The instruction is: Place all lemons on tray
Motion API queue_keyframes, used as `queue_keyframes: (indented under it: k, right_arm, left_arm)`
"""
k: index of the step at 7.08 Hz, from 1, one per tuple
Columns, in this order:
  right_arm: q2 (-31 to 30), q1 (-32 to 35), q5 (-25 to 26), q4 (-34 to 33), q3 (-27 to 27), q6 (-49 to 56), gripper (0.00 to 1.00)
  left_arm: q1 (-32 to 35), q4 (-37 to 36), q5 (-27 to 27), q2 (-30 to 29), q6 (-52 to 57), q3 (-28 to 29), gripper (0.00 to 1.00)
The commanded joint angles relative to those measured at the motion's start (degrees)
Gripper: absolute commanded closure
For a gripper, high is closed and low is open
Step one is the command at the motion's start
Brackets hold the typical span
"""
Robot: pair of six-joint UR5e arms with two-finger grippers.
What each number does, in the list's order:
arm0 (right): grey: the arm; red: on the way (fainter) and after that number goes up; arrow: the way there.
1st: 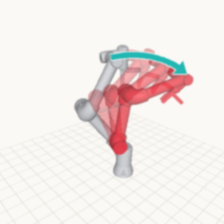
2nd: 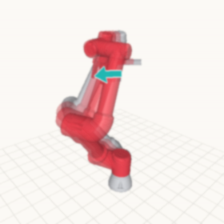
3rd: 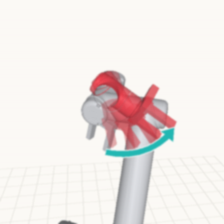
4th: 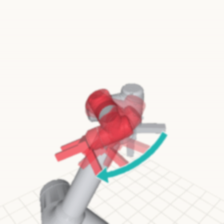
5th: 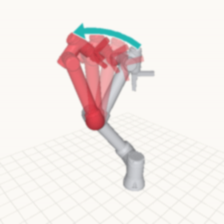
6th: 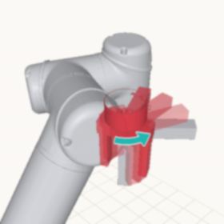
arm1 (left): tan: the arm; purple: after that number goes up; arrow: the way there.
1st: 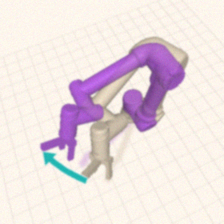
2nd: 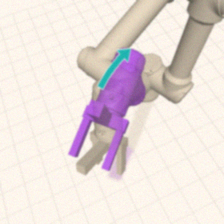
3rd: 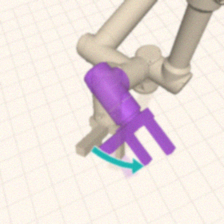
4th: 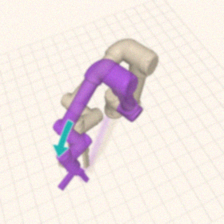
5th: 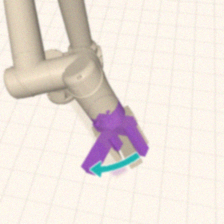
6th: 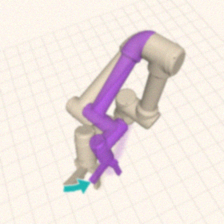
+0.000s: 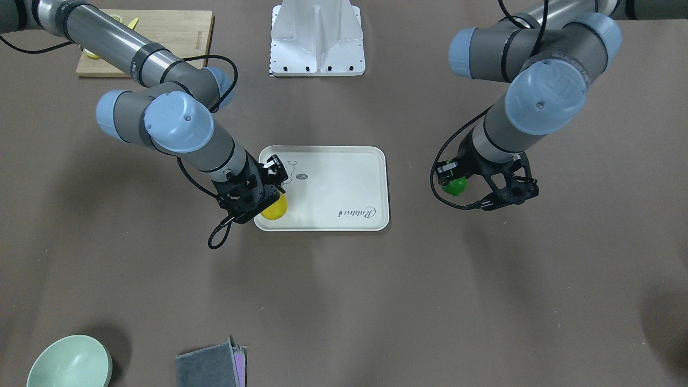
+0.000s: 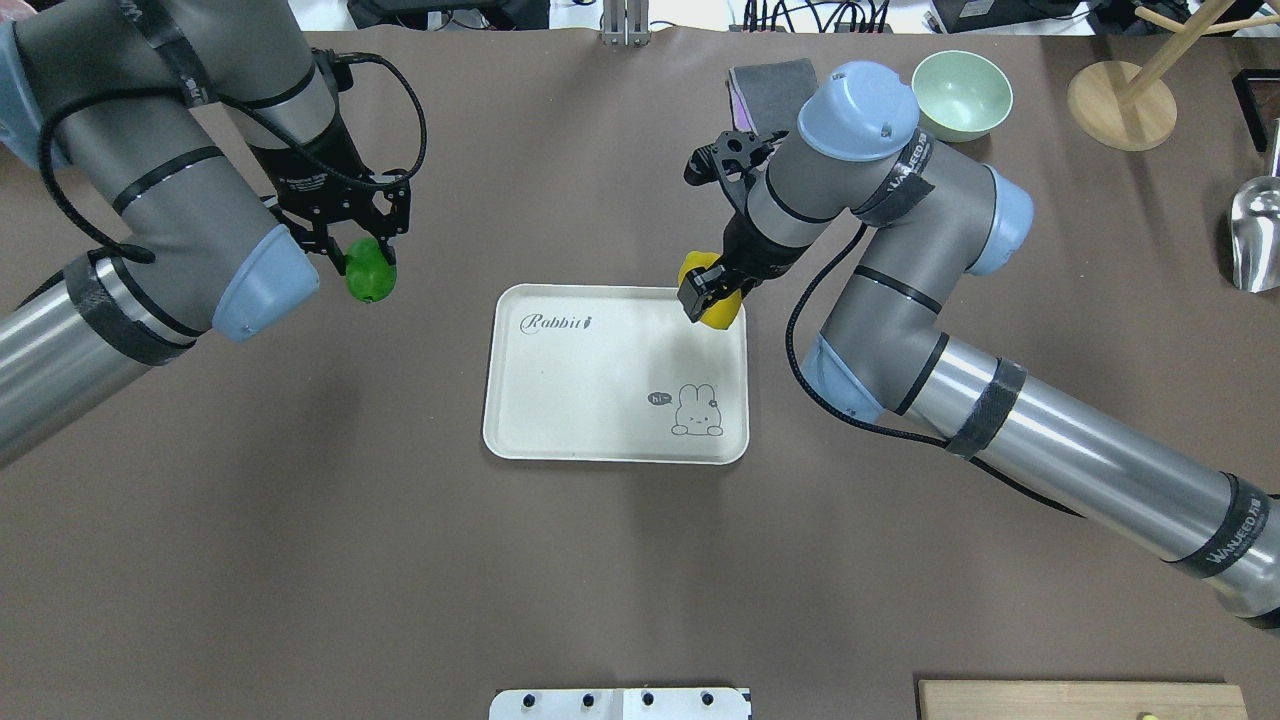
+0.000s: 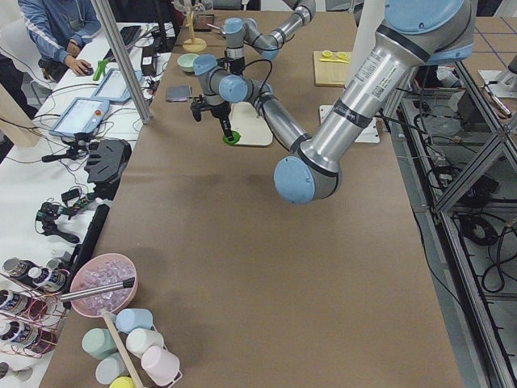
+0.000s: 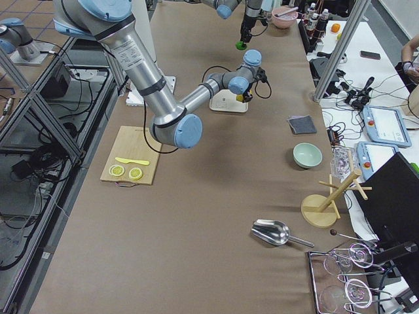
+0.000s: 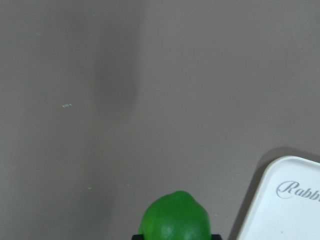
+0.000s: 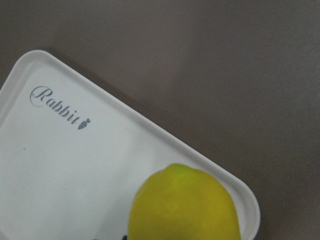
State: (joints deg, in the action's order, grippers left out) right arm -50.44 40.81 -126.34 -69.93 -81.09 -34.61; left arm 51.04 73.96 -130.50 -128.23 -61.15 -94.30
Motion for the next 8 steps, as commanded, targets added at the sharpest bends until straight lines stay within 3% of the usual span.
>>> queue_keyframes:
  k: [1, 2, 3, 5, 6, 8]
  right_arm:
    - [-0.4, -1.3, 0.6, 0.1, 0.0, 1.0, 0.75]
    - [-1.3, -1.2, 0.5, 0.0, -0.4, 1.0, 0.61]
    - [-1.9, -1.3, 0.5, 0.2, -0.4, 1.0, 0.34]
    - [-2.9, -1.8, 0.3, 0.4, -0.6, 0.8, 0.06]
    - [-2.9, -1.7, 0.3, 0.4, -1.0, 0.9, 0.01]
    - [-2.6, -0.7, 0.2, 0.2, -1.8, 1.0, 0.01]
  left_arm:
    - [-1.3, 1.9, 0.7, -2.1, -3.3, 1.9, 1.00]
    - [-2.3, 2.0, 0.7, -3.6, -5.6, 2.4, 1.00]
    - [-3.9, 2.0, 0.8, -5.2, -7.6, 2.4, 1.00]
    - [-7.7, 4.2, 4.2, -6.6, -10.1, 2.5, 1.00]
    - [-9.2, 6.2, 5.8, -6.5, -12.3, 2.5, 1.00]
    - [-10.9, 8.8, 7.3, -6.6, -14.2, 4.1, 1.00]
